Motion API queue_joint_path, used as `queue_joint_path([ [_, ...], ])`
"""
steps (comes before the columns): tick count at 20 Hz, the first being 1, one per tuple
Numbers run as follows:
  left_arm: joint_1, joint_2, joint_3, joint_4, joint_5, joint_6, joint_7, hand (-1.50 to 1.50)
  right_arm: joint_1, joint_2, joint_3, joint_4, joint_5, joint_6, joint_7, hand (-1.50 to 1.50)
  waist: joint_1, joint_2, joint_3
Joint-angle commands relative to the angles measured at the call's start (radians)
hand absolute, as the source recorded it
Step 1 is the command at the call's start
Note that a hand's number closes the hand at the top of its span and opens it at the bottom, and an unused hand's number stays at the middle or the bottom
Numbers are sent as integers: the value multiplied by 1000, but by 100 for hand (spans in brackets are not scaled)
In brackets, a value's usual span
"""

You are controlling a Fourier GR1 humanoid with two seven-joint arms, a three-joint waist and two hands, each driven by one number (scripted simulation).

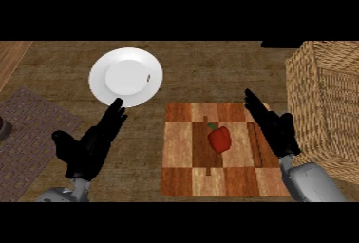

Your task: Pick the bell pepper from the cutting board and place it in the basket

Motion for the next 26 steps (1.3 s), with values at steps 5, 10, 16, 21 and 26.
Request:
queue_joint_path([
  [5,-82,142,219,91,-88,78,-43,0,-80,-137,-145,1,113,-102,-90,150,-10,-5,15],
  [10,-87,137,220,135,-85,56,-64,0,-117,104,-41,1,280,-322,-345,-150,9,-2,15],
  [16,-73,142,241,145,-84,56,-82,0,-155,110,-22,59,591,-694,-11,-150,-15,-15,10],
  [21,-34,134,232,129,-95,56,-92,0,-232,-46,25,24,760,-492,380,-150,-23,-25,8],
  [26,-38,155,246,135,-91,49,-76,0,-261,-149,127,-19,688,-75,581,-150,-23,-32,5],
])
